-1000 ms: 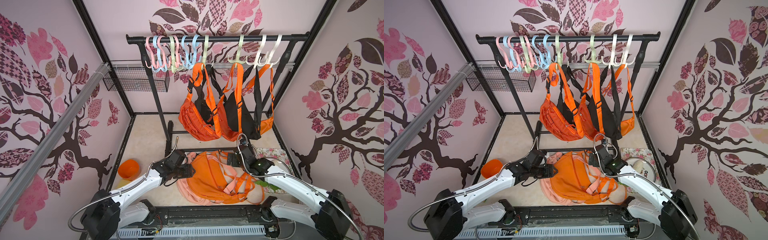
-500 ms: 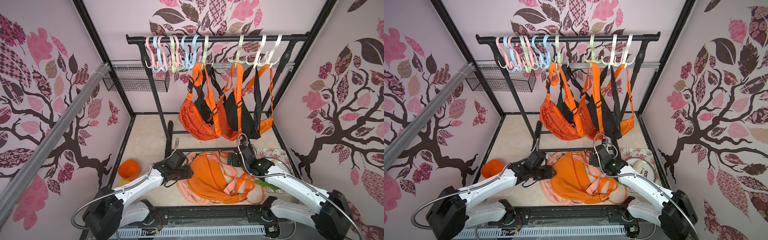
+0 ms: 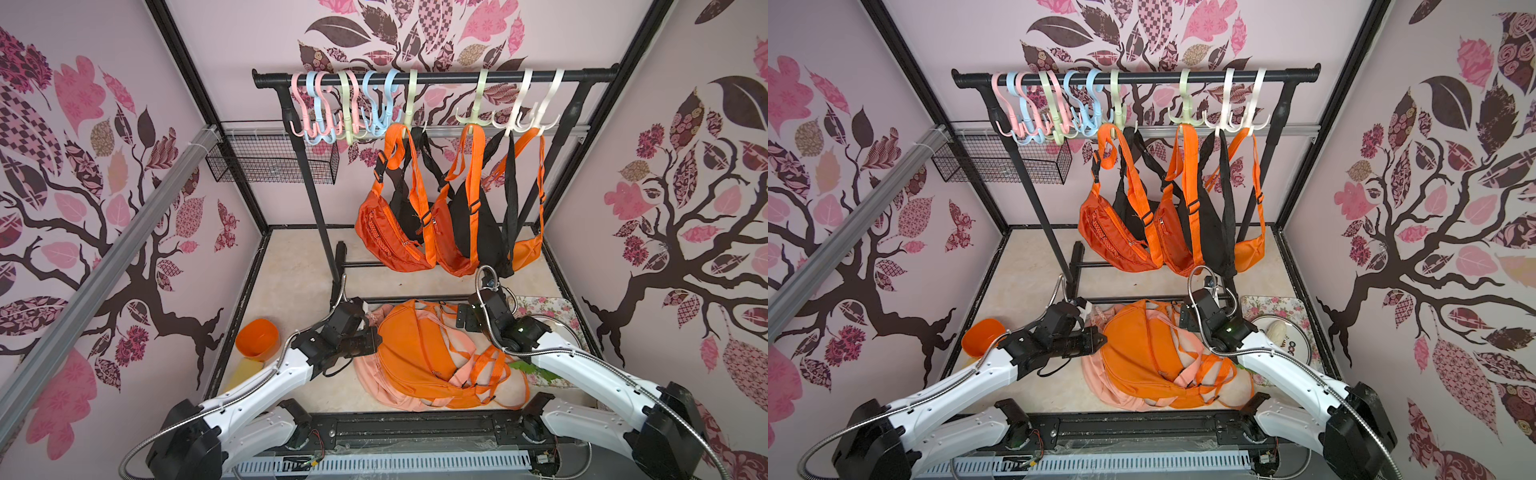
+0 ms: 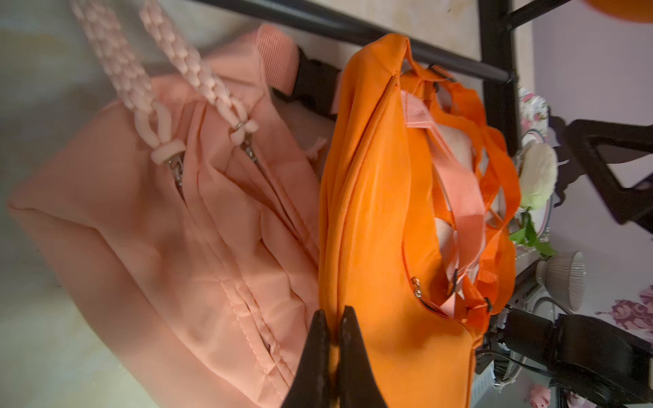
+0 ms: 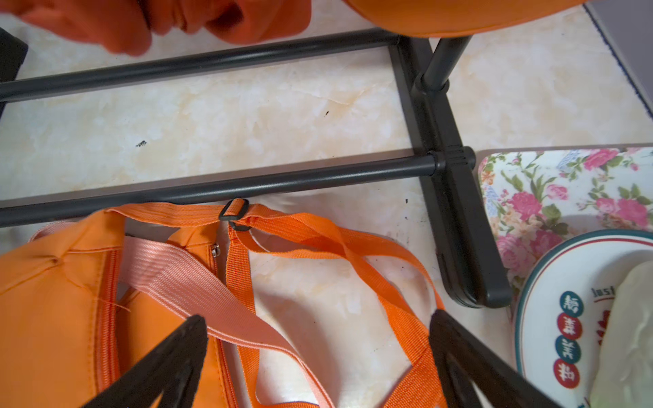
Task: Hang the bag on a hook
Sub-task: Pick up the bag from the bag.
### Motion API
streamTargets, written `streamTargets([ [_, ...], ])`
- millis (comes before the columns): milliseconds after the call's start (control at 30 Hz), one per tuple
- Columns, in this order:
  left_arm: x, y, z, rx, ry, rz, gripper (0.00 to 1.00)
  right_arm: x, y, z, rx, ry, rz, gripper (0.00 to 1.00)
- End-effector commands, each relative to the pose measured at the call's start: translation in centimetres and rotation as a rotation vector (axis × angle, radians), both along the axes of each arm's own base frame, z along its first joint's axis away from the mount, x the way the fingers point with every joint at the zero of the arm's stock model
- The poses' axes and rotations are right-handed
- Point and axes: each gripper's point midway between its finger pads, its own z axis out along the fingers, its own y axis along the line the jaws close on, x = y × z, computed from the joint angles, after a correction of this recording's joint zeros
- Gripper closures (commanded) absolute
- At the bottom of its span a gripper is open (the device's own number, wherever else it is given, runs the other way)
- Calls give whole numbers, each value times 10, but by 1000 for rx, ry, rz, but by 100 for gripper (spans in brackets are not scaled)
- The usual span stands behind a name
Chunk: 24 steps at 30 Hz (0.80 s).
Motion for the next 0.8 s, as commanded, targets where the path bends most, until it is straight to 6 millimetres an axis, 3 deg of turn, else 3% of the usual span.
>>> streamTargets([
  [0,10,2,43,-28,-140,1,100,11,-7,40,-9,-101,-29,0],
  [300,6,15,90,-23,-216,-19,100,16,-8,68,-38,-146,-14,0],
  [533,-9,59,93,39,-167,35,100,13,-6,78,-55,-122,24,0],
  [633,-13,70,93,58,-154,54,100,13,-2,74,-54,-111,54,0],
  [767,-13,70,88,63,-127,52,100,13,13,47,-42,-24,114,0],
])
